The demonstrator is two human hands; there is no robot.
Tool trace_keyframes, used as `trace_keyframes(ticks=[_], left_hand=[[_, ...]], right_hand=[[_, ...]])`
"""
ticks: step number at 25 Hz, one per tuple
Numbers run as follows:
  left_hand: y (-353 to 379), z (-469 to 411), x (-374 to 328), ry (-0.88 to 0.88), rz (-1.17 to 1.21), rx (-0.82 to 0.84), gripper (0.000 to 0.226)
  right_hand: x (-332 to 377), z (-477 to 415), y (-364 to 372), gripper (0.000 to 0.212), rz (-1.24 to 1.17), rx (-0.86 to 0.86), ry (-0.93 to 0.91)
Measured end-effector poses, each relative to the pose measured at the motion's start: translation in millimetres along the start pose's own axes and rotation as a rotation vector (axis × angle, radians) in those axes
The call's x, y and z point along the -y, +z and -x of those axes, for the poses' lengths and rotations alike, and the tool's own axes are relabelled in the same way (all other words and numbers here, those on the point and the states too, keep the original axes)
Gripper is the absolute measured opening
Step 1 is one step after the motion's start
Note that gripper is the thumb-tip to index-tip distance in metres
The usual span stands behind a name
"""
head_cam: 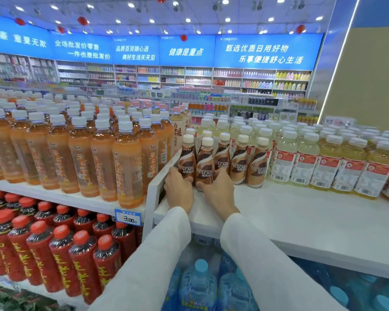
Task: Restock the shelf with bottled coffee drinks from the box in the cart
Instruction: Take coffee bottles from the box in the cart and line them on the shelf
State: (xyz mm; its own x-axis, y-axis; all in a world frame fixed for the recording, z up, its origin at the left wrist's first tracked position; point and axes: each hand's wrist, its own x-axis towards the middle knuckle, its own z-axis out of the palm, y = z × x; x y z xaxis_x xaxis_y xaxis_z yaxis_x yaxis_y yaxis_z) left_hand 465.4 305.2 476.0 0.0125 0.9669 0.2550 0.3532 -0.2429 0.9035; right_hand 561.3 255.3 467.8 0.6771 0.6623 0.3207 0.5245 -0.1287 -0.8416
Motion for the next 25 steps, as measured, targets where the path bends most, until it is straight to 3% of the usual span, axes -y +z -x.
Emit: trace_keyframes(ticks=[10,19,25], left_hand=[[9,-12,8,0.054,-0.021,-0.085,0.035],[13,-15,10,0.059,-0.053,-0.097,0.048],[18,-16,11,-0.036,-0.061,-0.089,0.047]], right_hand=[[-2,-9,16,0.048,0.006,-0.055,-0.043],[-1,-8,17,0.049,0.006,-0.044,-0.043],[0,-8,17,0.051,0.033,-0.042,-0.044]])
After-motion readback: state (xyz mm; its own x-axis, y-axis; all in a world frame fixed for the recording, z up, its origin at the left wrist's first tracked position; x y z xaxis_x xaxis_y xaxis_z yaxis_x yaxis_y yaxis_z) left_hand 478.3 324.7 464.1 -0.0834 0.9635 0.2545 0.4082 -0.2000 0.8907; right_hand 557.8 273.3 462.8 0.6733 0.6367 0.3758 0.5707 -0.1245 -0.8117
